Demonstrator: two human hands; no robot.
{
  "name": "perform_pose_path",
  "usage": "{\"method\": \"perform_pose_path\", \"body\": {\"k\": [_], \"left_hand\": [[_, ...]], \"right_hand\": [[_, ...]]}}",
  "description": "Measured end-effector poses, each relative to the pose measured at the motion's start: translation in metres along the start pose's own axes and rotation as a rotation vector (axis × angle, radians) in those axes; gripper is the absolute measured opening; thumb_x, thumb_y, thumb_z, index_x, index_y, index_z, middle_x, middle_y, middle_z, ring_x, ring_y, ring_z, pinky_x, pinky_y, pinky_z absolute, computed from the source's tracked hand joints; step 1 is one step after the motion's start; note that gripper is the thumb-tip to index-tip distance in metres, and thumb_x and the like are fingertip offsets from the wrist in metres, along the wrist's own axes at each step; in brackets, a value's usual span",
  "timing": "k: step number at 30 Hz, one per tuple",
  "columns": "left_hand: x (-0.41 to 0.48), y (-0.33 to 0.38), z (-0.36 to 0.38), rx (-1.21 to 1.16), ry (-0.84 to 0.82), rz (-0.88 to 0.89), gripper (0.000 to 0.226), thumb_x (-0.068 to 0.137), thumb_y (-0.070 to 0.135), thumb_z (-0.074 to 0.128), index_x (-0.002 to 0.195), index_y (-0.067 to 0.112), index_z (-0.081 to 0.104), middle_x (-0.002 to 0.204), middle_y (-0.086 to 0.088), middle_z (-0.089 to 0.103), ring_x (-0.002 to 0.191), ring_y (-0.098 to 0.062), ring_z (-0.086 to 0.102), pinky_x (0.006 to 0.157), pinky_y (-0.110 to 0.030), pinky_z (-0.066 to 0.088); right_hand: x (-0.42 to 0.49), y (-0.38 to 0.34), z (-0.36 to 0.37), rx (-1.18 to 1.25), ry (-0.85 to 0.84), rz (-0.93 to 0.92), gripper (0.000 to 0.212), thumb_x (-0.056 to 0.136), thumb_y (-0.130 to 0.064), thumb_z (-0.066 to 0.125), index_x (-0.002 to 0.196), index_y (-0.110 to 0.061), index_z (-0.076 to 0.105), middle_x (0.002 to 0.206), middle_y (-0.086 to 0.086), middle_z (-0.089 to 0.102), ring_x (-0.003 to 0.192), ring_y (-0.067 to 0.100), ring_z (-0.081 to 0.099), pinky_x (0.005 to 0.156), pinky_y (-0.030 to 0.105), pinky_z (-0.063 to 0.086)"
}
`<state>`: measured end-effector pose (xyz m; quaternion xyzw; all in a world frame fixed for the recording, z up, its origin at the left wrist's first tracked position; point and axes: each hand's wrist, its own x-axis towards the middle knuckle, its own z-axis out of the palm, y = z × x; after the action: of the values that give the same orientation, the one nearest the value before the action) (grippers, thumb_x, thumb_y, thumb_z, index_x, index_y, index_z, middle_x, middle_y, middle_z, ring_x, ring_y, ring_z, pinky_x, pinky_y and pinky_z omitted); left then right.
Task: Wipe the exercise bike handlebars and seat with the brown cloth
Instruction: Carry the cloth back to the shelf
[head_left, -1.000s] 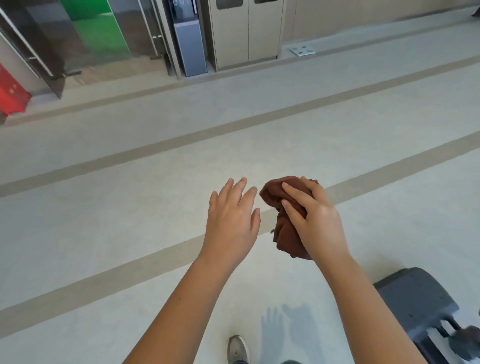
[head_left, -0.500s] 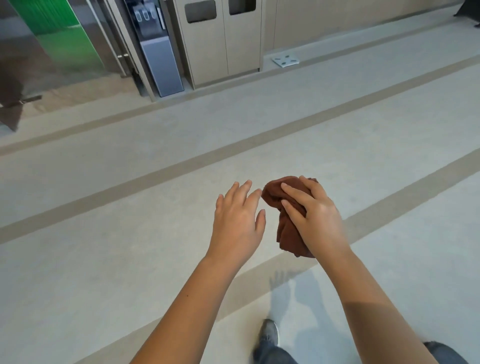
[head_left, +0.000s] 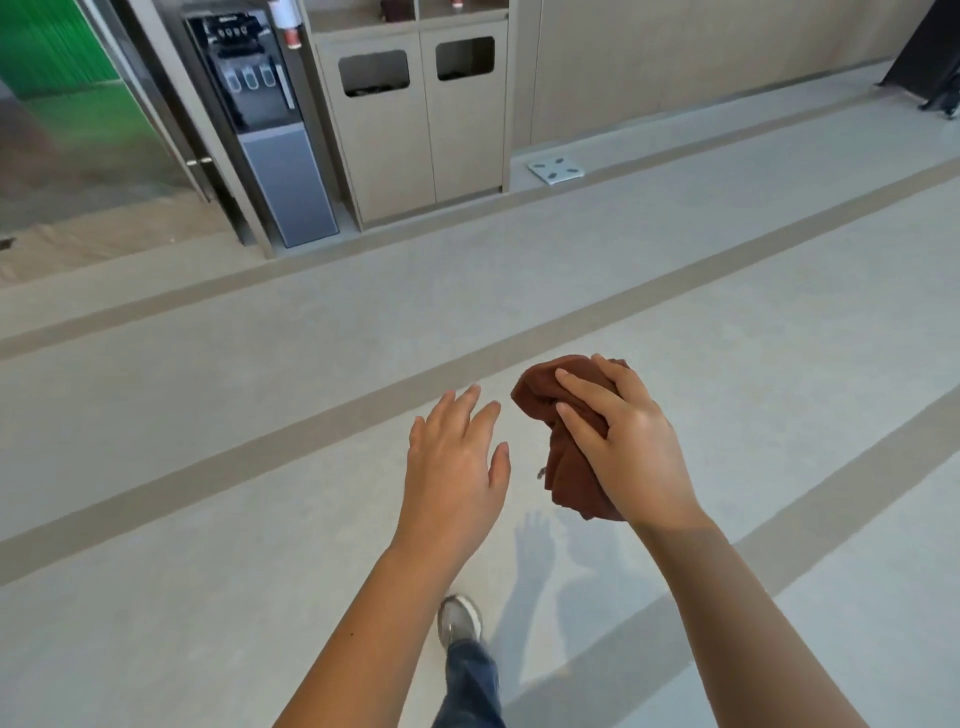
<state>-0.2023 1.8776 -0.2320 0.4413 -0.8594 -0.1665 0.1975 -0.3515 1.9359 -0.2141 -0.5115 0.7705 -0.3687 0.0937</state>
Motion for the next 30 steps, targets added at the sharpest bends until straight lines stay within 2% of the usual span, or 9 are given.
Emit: {"method": "perform_pose_path", "body": {"k": [4, 8, 11, 15, 22, 30], "left_hand": [[0.115, -0.046, -0.002, 0.066, -0.02, 0.028, 0.04, 0.094, 0.025, 0.043, 0.133, 0.014, 0.042, 0.147, -0.006, 0.031, 0.137, -0.023, 0.018, 0.11, -0.041, 0.015], [0.216, -0.08, -0.009, 0.093, 0.043, 0.024, 0.04, 0.094, 0.025, 0.044, 0.133, 0.015, 0.042, 0.146, -0.006, 0.033, 0.136, -0.024, 0.02, 0.111, -0.044, 0.017], [0.272, -0.098, -0.007, 0.09, 0.03, 0.008, 0.04, 0.094, 0.026, 0.044, 0.132, 0.015, 0.043, 0.146, -0.006, 0.033, 0.136, -0.024, 0.021, 0.111, -0.045, 0.018], [0.349, -0.116, 0.005, 0.104, 0.0, -0.042, 0.042, 0.095, 0.031, 0.04, 0.136, 0.02, 0.037, 0.15, -0.001, 0.026, 0.138, -0.02, 0.016, 0.112, -0.041, 0.011], [0.524, -0.139, 0.026, 0.154, 0.061, -0.029, 0.042, 0.094, 0.028, 0.043, 0.135, 0.018, 0.04, 0.148, -0.004, 0.03, 0.137, -0.023, 0.018, 0.111, -0.043, 0.013], [0.718, -0.15, 0.042, 0.183, 0.078, -0.088, 0.044, 0.094, 0.033, 0.041, 0.137, 0.023, 0.036, 0.15, 0.0, 0.026, 0.138, -0.02, 0.015, 0.112, -0.04, 0.008]], "right_hand": [[0.113, -0.011, 0.032, -0.006, 0.006, 0.003, 0.031, 0.09, -0.023, 0.055, 0.121, -0.025, 0.059, 0.142, 0.006, 0.04, 0.127, 0.03, 0.041, 0.101, 0.04, 0.038], [0.216, -0.02, 0.062, 0.025, 0.033, -0.019, 0.031, 0.089, -0.024, 0.056, 0.12, -0.028, 0.059, 0.142, 0.004, 0.041, 0.126, 0.027, 0.042, 0.1, 0.038, 0.039], [0.278, -0.02, 0.081, 0.054, 0.048, -0.017, 0.031, 0.089, -0.023, 0.057, 0.119, -0.028, 0.06, 0.141, 0.004, 0.043, 0.125, 0.025, 0.043, 0.098, 0.036, 0.04], [0.356, -0.011, 0.102, 0.067, 0.024, -0.018, 0.031, 0.087, -0.022, 0.059, 0.118, -0.027, 0.061, 0.139, 0.004, 0.045, 0.124, 0.026, 0.044, 0.098, 0.037, 0.041], [0.534, 0.022, 0.132, 0.076, 0.014, -0.099, 0.031, 0.088, -0.02, 0.059, 0.118, -0.023, 0.062, 0.137, 0.008, 0.047, 0.122, 0.029, 0.046, 0.099, 0.037, 0.039], [0.729, 0.054, 0.144, 0.065, -0.015, -0.131, 0.033, 0.088, -0.023, 0.057, 0.121, -0.025, 0.059, 0.14, 0.006, 0.044, 0.121, 0.032, 0.046, 0.098, 0.043, 0.042]]}}
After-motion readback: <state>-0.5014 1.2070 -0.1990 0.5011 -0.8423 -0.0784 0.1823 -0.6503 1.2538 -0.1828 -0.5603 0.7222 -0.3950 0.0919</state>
